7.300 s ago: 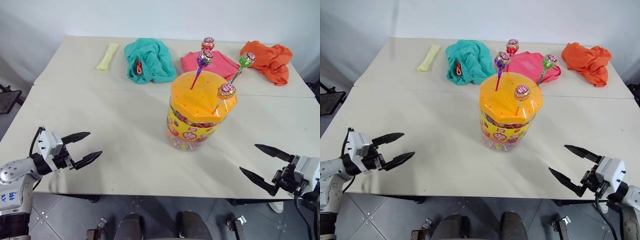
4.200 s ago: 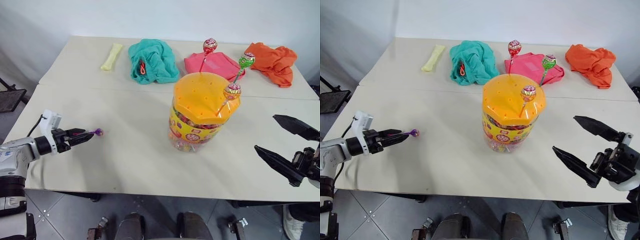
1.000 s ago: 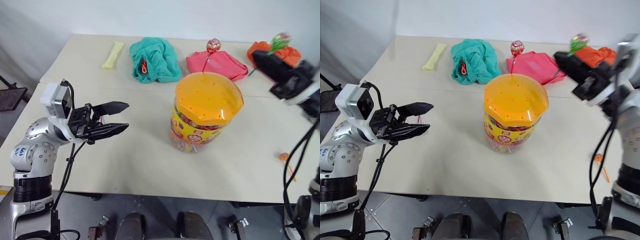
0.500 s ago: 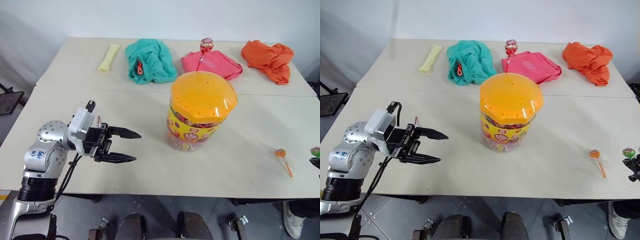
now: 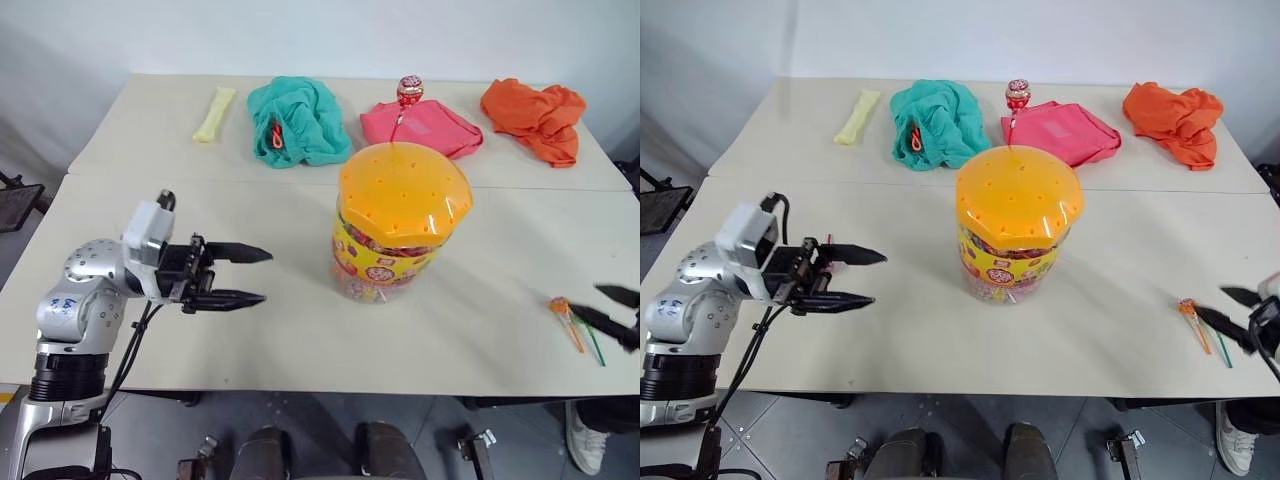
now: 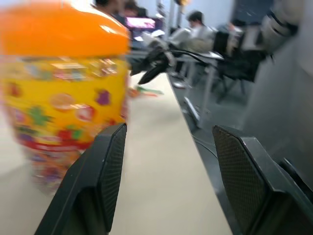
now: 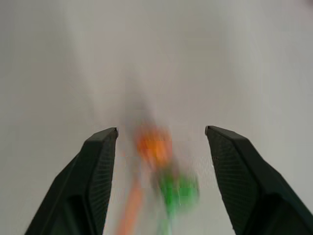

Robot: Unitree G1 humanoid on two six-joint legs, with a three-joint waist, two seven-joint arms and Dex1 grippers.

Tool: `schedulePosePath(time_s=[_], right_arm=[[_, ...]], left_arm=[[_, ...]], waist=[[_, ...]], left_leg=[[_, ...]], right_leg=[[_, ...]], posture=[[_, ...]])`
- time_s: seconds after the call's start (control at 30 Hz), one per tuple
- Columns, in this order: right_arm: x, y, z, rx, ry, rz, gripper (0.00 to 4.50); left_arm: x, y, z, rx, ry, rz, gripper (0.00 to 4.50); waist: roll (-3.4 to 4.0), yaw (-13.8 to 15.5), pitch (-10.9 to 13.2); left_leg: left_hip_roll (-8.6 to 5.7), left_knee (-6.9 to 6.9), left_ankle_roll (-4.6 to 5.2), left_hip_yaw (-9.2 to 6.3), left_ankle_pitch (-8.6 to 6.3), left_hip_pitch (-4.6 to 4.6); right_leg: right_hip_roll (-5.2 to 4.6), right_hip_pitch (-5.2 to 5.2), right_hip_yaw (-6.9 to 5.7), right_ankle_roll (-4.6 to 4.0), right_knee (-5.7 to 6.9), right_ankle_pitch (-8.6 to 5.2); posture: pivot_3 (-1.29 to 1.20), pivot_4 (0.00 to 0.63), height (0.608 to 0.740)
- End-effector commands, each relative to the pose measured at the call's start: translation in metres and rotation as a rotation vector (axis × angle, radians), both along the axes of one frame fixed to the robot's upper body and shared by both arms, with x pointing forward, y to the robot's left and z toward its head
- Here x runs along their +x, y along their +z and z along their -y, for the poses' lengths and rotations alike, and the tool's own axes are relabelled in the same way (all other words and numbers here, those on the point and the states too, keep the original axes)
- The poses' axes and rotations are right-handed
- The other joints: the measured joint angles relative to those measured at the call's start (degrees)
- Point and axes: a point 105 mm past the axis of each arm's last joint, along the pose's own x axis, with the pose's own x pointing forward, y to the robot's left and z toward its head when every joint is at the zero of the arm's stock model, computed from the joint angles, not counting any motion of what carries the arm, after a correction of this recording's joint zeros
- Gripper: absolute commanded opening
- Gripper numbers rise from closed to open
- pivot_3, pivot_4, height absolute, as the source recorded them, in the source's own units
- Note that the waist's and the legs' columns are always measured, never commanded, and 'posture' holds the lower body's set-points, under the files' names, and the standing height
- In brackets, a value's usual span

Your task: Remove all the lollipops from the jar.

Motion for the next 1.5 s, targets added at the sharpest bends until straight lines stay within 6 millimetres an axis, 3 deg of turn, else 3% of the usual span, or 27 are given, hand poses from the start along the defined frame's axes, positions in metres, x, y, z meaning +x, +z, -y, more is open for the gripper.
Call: schedulePosePath(time_s=[0.03,0.13,0.23,0.4,0.5,0.6,0.77,0.8,0.87,1.03,1.1,1.17,1.27,1.37,1.43,1.5], right_arm=[[0.008,0.063,-0.045,0.066,0.172,0.181,2.81],[0.03,0.094,-0.092,0.15,0.285,0.237,2.81],[0.05,0.111,-0.127,0.201,0.339,0.226,2.81],[0.078,0.13,-0.179,0.249,0.395,0.177,2.81],[0.088,0.131,-0.21,0.234,0.445,0.126,2.81],[0.094,0.134,-0.232,0.239,0.462,0.112,2.81],[0.098,0.138,-0.251,0.253,0.496,0.096,2.81],[0.099,0.138,-0.253,0.256,0.495,0.095,2.64],[0.099,0.138,-0.254,0.256,0.504,0.091,2.3],[0.093,0.146,-0.254,0.282,0.551,0.137,0.66],[0.086,0.161,-0.25,0.324,0.602,0.219,0.01],[0.079,0.175,-0.242,0.377,0.649,0.3,0.01],[0.065,0.205,-0.208,0.47,0.661,0.443,0.01],[0.061,0.211,-0.17,0.429,0.565,0.471,0.01],[0.059,0.2,-0.139,0.315,0.453,0.421,0.01],[0.061,0.168,-0.095,0.159,0.258,0.238,0.01]], left_arm=[[0.004,0.014,-0.011,-0.102,0.084,0.005,2.98],[0.012,0.023,-0.019,-0.217,0.183,-0.008,2.98],[0.016,0.028,-0.023,-0.284,0.239,-0.02,2.98],[0.014,0.028,-0.022,-0.298,0.258,-0.026,2.98],[0.013,0.027,-0.021,-0.296,0.261,-0.025,2.98],[0.011,0.027,-0.021,-0.297,0.267,-0.02,2.98],[0.009,0.026,-0.021,-0.3,0.275,-0.018,2.98],[0.009,0.026,-0.021,-0.3,0.276,-0.017,2.98],[0.009,0.026,-0.021,-0.301,0.277,-0.015,2.98],[0.007,0.029,-0.019,-0.303,0.266,-0.002,2.98],[0.006,0.032,-0.016,-0.305,0.24,0.003,2.98],[0.006,0.034,-0.013,-0.307,0.216,0.005,2.98],[0.001,0.036,-0.006,-0.279,0.139,0.008,2.98],[-0.006,0.034,-0.001,-0.22,0.069,0.011,2.98],[-0.01,0.029,0.003,-0.148,0.025,0.038,2.98],[-0.015,0.022,0.007,-0.07,-0.031,0.052,2.98]], waist=[[0.01,-0.03,0.0],[0.0,-0.1,0.0],[-0.01,0.18,0.0],[-0.02,0.3,0.01],[-0.02,0.06,0.01],[-0.04,-0.11,0.01],[-0.06,-0.49,-0.01],[-0.06,-0.56,-0.01],[-0.06,-0.75,-0.01],[-0.06,-1.33,-0.01],[-0.06,-1.46,-0.01],[-0.07,-1.45,-0.01],[-0.07,-1.17,-0.01],[-0.07,-0.31,-0.01],[-0.08,0.2,-0.01],[-0.08,0.51,-0.01]], left_leg=[[0.05,0.01,0.0,-0.01,0.0,0.02],[0.14,0.07,-0.03,-0.06,-0.02,0.04],[0.14,0.13,-0.07,-0.17,-0.04,0.0],[0.09,0.12,-0.1,-0.32,-0.06,-0.2],[0.07,0.1,-0.11,-0.28,-0.06,-0.29],[0.07,0.08,-0.11,-0.25,-0.06,-0.32],[0.09,0.09,-0.15,-0.15,-0.04,-0.3],[0.09,0.09,-0.16,-0.14,-0.03,-0.29],[0.1,0.09,-0.17,-0.13,-0.03,-0.29],[0.1,0.08,-0.18,-0.13,-0.02,-0.29],[0.1,0.06,-0.18,-0.13,-0.02,-0.3],[0.1,0.05,-0.18,-0.12,-0.02,-0.32],[0.1,0.05,-0.18,-0.12,-0.02,-0.39],[0.05,0.08,-0.17,-0.16,-0.03,-0.47],[-0.08,0.08,-0.16,-0.16,-0.03,-0.51],[-0.34,0.08,-0.16,-0.09,-0.03,-0.72]], right_leg=[[0.03,0.01,-0.02,0.0,0.03,0.0],[0.06,0.0,-0.05,-0.02,0.12,0.01],[0.02,-0.08,-0.12,-0.03,0.35,0.02],[-0.03,-0.22,-0.32,-0.03,0.45,0.02],[-0.03,-0.37,-0.34,-0.03,0.49,0.02],[-0.04,-0.53,-0.36,-0.03,0.75,0.02],[0.0,-0.6,-0.33,-0.03,0.86,0.02],[0.01,-0.62,-0.32,-0.04,0.88,0.02],[0.02,-0.64,-0.3,-0.05,0.92,0.03],[0.03,-0.67,-0.3,-0.05,0.96,0.02],[0.03,-0.7,-0.29,-0.05,0.96,0.02],[0.03,-0.74,-0.28,-0.05,0.96,0.03],[-0.01,-0.8,-0.28,-0.05,0.96,0.03],[-0.05,-0.81,-0.3,-0.05,0.95,0.03],[-0.05,-0.84,-0.3,-0.05,0.92,0.03],[-0.05,-0.84,-0.36,-0.05,0.85,0.03]], posture=[[0.0,0.15,0.74],[0.0,0.15,0.74],[0.0,0.15,0.74],[0.0,0.15,0.74],[0.0,0.15,0.74],[0.0,0.15,0.74],[0.0,0.15,0.74],[0.0,0.15,0.74],[0.0,0.15,0.74],[0.0,0.15,0.74],[0.0,0.15,0.74],[0.0,0.15,0.74],[0.0,0.15,0.74],[0.0,0.15,0.74],[0.0,0.15,0.74],[0.0,0.15,0.74]])
